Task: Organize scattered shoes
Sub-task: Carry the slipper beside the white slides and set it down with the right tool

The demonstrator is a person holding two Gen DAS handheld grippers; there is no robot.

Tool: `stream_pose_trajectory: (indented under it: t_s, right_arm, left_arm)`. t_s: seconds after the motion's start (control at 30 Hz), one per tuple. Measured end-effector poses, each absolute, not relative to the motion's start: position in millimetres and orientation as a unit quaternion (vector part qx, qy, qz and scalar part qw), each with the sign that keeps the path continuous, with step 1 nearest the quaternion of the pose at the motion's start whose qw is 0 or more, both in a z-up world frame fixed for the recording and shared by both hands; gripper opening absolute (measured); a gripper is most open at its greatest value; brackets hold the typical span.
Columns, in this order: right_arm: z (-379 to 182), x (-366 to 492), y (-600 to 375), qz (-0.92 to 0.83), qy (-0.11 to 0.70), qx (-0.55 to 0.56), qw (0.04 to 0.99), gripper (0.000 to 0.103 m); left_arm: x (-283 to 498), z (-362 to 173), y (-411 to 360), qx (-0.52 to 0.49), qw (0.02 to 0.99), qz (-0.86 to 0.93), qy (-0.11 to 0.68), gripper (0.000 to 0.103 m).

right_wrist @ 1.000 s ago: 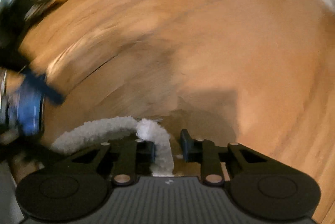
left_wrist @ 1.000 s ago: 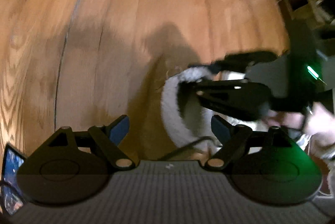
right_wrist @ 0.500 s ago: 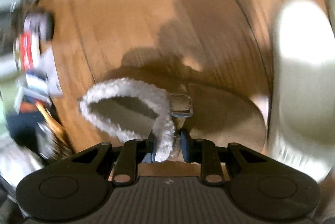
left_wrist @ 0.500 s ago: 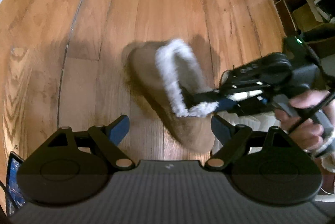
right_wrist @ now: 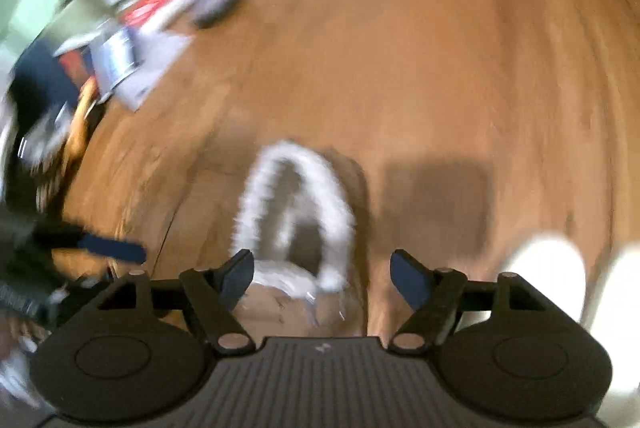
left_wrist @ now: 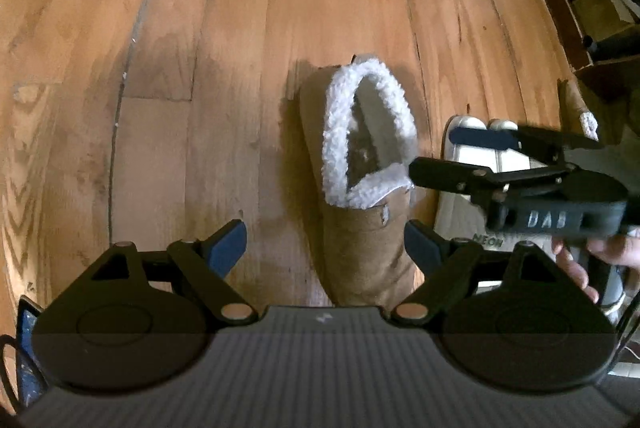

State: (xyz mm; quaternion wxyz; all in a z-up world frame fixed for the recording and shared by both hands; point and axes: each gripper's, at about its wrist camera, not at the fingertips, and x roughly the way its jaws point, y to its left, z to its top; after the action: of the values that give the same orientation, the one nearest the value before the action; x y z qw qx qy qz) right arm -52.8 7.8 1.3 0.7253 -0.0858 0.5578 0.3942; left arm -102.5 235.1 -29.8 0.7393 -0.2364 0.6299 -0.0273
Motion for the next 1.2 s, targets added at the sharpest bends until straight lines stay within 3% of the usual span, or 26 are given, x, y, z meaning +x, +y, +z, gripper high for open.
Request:
stream_pose_trajectory:
  t_s: [0.13,0.17,0.2,0.23,0.33,0.73,0.83,1.03,1.2]
  right_arm:
    - [-13.4,-32.8,29.4,0.333,0.564,-0.097,0.750,0.061]
    - [-18.5,-28.1,32.7,0.322,0.573,-0.098,0.747,0.048]
    - [-28.7,-21.0,35.6,0.315,0.595,-0.092,0.734,0.025]
    - [-39.0,-14.7,36.2,0.311,0.615,-0.081,0.720,0.013]
    - [-37.8,-16.8,26.9,0.307,0.616,-0.075,0.722,0.010]
    - [-16.2,-4.7,-27.3,0.240,0.637,-0.065,0.730,0.012]
    - [-20.6,2.9,-45.6,0.217,0.646,-0.045,0.731,0.044]
    - [5.6,11.0,-125.5,0.240,0.599,0.118,0.755,0.050]
    - [45.2,1.9,-226.7,0.182,0.568,0.190,0.780,0.064]
  left_arm:
    - [-99.6,-37.8,231.2,-0.235,0.733,-0.034,0.638,0.086]
    - [-98.8,-39.9,230.5,-0.235,0.731,-0.036,0.639,0.086]
    - [-98.6,-40.7,230.3,-0.235,0.731,-0.036,0.640,0.086]
    - [-98.2,-42.1,229.6,-0.233,0.730,-0.035,0.642,0.086]
    - [-99.0,-35.7,222.1,-0.200,0.743,-0.038,0.637,0.086]
    - [-92.2,-30.4,185.6,-0.180,0.740,-0.076,0.644,0.086]
    - [-91.1,-30.9,175.5,-0.176,0.737,-0.082,0.647,0.086]
    - [-70.4,-17.9,132.9,-0.098,0.746,-0.088,0.653,0.086]
    - [-34.9,11.4,65.9,-0.029,0.765,-0.152,0.625,0.086]
